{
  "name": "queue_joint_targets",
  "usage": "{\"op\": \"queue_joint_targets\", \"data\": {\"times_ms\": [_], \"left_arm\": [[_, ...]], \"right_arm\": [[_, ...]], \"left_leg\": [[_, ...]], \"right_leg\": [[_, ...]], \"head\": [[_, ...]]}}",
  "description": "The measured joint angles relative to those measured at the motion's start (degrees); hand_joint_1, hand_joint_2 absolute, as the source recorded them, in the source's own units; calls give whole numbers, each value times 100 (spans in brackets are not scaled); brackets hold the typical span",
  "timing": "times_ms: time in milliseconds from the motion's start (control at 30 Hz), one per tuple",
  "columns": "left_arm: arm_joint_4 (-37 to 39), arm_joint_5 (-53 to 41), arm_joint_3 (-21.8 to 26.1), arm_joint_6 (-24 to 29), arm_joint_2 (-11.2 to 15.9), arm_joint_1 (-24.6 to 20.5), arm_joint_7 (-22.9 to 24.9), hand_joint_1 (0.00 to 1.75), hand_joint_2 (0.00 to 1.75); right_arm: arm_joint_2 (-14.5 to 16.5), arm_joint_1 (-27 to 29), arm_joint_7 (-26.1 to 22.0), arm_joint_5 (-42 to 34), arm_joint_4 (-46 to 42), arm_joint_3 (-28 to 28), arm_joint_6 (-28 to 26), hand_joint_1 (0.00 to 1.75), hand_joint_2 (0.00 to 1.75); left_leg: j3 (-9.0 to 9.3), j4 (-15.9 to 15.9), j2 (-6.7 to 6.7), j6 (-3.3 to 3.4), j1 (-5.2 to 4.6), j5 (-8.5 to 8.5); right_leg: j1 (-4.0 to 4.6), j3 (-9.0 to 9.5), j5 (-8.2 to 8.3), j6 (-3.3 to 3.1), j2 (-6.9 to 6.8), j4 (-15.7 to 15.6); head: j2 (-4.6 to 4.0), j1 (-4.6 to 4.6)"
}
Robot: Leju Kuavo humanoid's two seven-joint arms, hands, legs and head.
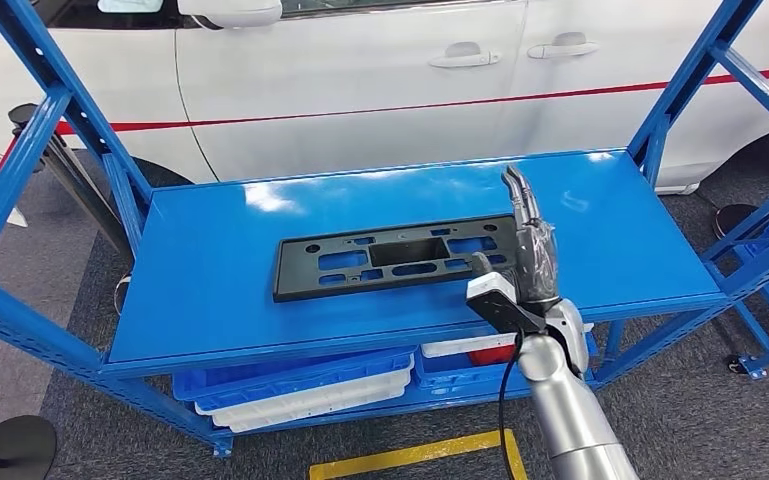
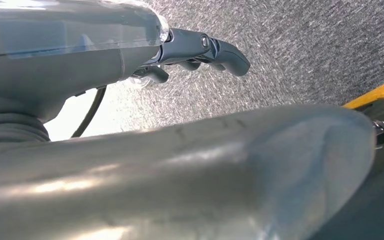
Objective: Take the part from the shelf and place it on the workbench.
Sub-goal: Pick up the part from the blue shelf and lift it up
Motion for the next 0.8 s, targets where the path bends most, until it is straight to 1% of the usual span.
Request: {"op": "queue_joint_targets", "data": {"times_ms": [367, 500, 667, 800], "left_arm": [[0, 0, 0, 30, 26, -1, 0, 0, 0], [0, -1, 0, 52, 40, -1, -3, 0, 0], [0, -55, -6, 21, 66, -9, -11, 0, 0], [0, -74, -10, -12, 94, -21, -11, 0, 0]], "right_arm": [[-4, -415, -207, 193, 697, 505, -208, 0, 175], [-1, -566, -300, 420, 1052, 755, -451, 0, 175], [-12, -639, -445, 639, 1472, 1001, -947, 0, 175], [-68, -622, -550, 691, 1682, 1120, -1066, 0, 175]], "left_leg": [[-5, 1, -1, -1, 0, 1], [-5, 1, -1, -2, 0, 2], [-5, 1, -2, -3, 0, 3], [-7, 1, -2, -3, 0, 3]], "right_leg": [[0, -5, 2, -2, 0, 1], [0, -6, 2, -2, -1, 1], [0, -8, 2, -2, -2, 1], [0, -9, 2, -2, -1, 1]], "head": [[0, 0], [0, 0], [0, 0], [1, 0]]}}
